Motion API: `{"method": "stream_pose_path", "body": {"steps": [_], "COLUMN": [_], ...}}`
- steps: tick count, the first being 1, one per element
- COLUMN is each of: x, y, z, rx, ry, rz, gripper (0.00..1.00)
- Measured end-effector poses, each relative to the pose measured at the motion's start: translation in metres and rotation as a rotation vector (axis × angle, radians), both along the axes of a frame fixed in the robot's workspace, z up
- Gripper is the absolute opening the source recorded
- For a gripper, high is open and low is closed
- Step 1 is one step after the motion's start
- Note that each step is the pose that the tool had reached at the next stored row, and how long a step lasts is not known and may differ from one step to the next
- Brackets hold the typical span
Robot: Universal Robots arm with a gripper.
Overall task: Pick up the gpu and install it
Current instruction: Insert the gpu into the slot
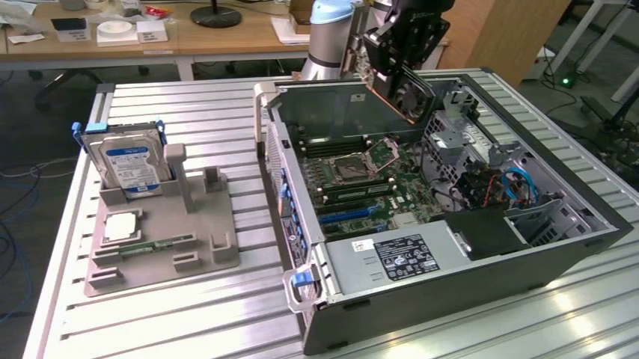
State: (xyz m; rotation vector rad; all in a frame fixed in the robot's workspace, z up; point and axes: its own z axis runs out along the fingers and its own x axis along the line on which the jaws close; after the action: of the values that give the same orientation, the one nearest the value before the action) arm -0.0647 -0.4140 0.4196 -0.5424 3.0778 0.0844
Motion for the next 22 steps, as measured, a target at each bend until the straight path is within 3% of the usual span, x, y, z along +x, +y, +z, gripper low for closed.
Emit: {"method": "stream_pose_path", "body": {"steps": [22], "x": [-0.0021], "y": [-0.0023], "z": [0.0000], "rx": [0.0001], "ry": [0.0000], "rz": [0.094], "gripper": [0.28]}}
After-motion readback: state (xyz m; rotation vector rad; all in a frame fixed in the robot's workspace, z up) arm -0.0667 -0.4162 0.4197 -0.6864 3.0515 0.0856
